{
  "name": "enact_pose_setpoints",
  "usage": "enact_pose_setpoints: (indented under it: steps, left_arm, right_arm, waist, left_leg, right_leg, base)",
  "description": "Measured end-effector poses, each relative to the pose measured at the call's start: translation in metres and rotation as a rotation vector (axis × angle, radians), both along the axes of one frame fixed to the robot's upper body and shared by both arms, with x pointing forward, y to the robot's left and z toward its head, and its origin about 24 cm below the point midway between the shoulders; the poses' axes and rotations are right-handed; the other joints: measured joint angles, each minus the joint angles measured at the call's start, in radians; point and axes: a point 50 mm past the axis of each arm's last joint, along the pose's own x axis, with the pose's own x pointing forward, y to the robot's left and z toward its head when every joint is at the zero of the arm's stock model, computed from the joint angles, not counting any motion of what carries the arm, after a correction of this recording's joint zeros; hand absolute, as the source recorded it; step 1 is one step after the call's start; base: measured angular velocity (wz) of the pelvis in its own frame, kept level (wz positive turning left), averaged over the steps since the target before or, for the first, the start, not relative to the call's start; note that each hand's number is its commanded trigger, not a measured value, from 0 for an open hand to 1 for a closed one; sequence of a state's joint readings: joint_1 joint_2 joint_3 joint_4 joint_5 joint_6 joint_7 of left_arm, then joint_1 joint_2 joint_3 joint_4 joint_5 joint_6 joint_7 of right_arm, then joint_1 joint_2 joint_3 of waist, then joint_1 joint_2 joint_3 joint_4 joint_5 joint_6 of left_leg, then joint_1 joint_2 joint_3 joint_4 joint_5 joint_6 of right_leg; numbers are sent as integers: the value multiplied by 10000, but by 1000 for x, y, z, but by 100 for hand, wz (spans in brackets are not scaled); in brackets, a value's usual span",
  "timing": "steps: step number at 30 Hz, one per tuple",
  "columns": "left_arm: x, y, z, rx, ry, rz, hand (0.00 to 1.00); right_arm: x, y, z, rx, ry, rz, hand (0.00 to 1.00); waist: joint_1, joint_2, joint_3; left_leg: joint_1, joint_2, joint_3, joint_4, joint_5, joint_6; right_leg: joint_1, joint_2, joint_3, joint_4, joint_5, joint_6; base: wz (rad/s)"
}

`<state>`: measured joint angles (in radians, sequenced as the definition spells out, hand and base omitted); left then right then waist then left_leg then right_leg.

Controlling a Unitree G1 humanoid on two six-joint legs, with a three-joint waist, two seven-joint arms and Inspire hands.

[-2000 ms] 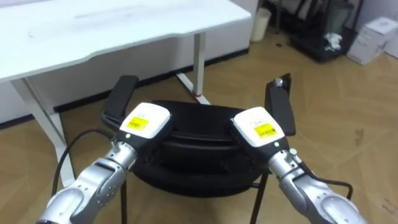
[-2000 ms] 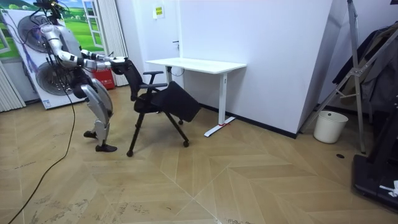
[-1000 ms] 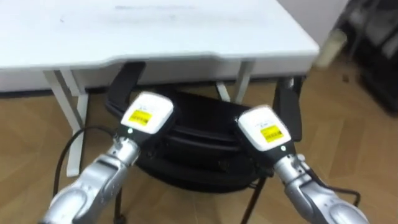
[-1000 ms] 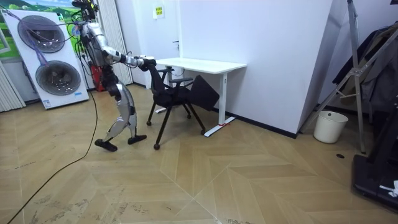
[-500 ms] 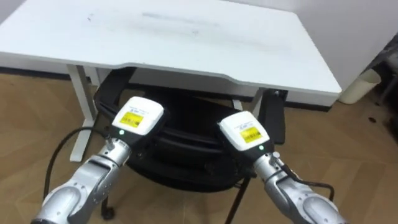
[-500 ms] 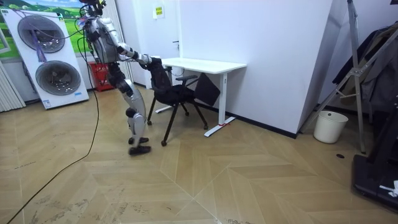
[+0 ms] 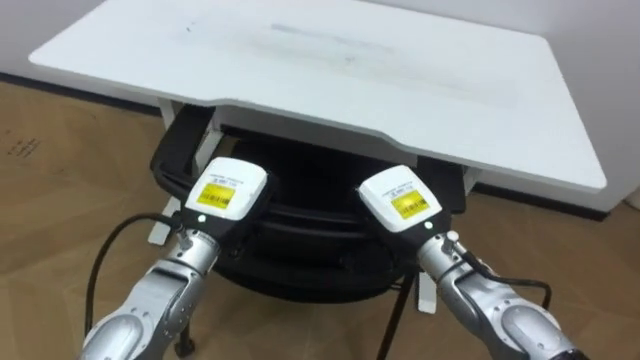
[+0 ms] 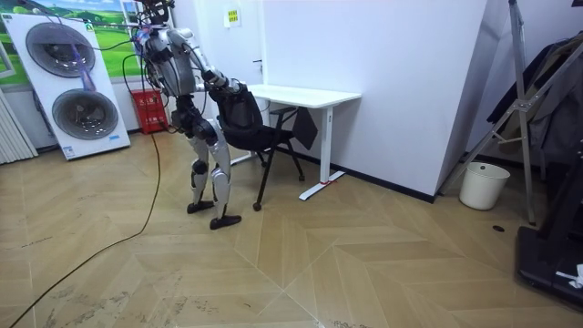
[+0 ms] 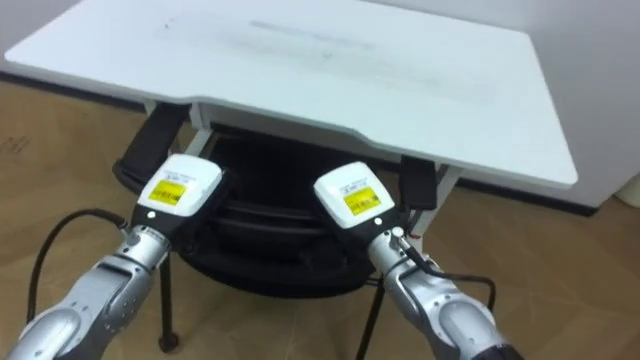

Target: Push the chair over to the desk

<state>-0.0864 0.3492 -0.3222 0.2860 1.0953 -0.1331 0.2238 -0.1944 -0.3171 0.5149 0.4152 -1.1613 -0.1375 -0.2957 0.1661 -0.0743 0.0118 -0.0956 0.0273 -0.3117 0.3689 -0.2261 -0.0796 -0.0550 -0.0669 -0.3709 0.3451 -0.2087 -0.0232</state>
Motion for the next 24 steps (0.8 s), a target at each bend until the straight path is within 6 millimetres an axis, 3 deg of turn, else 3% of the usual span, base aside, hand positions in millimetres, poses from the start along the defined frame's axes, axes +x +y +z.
enact_pose_setpoints:
  steps: [2, 3, 4, 6, 7, 8, 11, 13, 14, 17, 21, 24]
  left_arm:
    - [-2, 1, -1, -3, 55, 20, 100]
    - [-3, 1, -2, -14, 95, -13, 100]
    - [-3, 1, -3, -24, 118, -52, 100]
    - [-6, -1, -7, -62, 308, -130, 100]
    - [-8, -1, -9, -74, 383, -146, 100]
    - [-8, -3, -11, -56, 477, -214, 100]
    - [-10, -4, -14, -74, 498, -247, 100]
    - [-10, -7, -15, -189, 490, -211, 100]
    - [-12, -8, -16, -253, 505, -199, 100]
    - [-22, -5, -21, -417, 588, 0, 100]
    - [-29, -5, -22, -618, 535, 111, 100]
    - [-35, -4, -22, -688, 579, 214, 100]
  right_arm:
    - [-4, 1, -1, 88, 33, 56, 100]
    - [-7, 0, -1, 125, 22, 40, 100]
    - [-9, -1, -2, 182, 36, -32, 100]
    - [-16, -3, -7, 292, 169, -170, 100]
    - [-18, -4, -9, 291, 255, -194, 100]
    - [-20, -5, -12, 284, 386, -231, 100]
    - [-22, -7, -13, 417, 463, -376, 100]
    - [-22, -9, -14, 349, 450, -368, 100]
    - [-23, -10, -14, 311, 450, -351, 100]
    - [-25, -11, -13, 137, 257, -63, 100]
    - [-28, -13, -9, 31, -67, 169, 100]
    - [-30, -12, -10, 17, -37, 286, 100]
  waist:
    - [-14, -14, -18]
    - [-164, 22, -4]
    - [-309, -68, 37]
    - [-514, -44, 45]
    - [-524, 19, 73]
    - [-605, 43, 53]
    - [-726, 34, 23]
    - [-771, 67, 2]
    - [-737, 84, -62]
    - [-423, 204, -116]
    - [-468, 400, -210]
    - [-543, 325, -176]
  left_leg:
    - [168, 1, -132, -111, -5, -39]
    - [130, 68, 228, 30, -10, -46]
    - [68, 154, 656, 250, -6, -37]
    - [-296, 597, 2464, 1455, -193, 240]
    - [-287, 672, 2732, 1600, -230, 255]
    - [-235, 697, 3000, 1656, -235, 263]
    - [-86, 575, 3141, 1367, -247, 292]
    - [188, 402, 3142, 863, -188, 388]
    - [276, 301, 3224, 572, -105, 447]
    - [832, 68, 3699, -348, 115, 613]
    - [1071, -101, 4043, -908, 273, 812]
    - [1385, -233, 4205, -1222, 336, 889]
  right_leg:
    - [186, 12, -52, -16, -150, -23]
    - [302, -67, -325, -11, -261, -21]
    - [356, -184, -540, 17, -332, -17]
    - [633, -434, -1014, 456, -727, 13]
    - [762, -421, -1026, 479, -786, 54]
    - [946, -379, -970, 476, -872, 145]
    - [934, -257, -609, 453, -887, 110]
    - [879, -251, -216, 438, -795, 195]
    - [726, -198, 242, 430, -746, 187]
    - [516, -138, 1213, 305, -477, 169]
    - [444, -229, 1586, 59, -227, 276]
    - [534, -329, 1753, 13, -227, 371]
  base:
    - [31]
    - [55]
    - [72]
    - [46]
    - [27]
    - [35]
    - [17]
    - [-5]
    - [-30]
    - [-57]
    - [-33]
    - [-15]
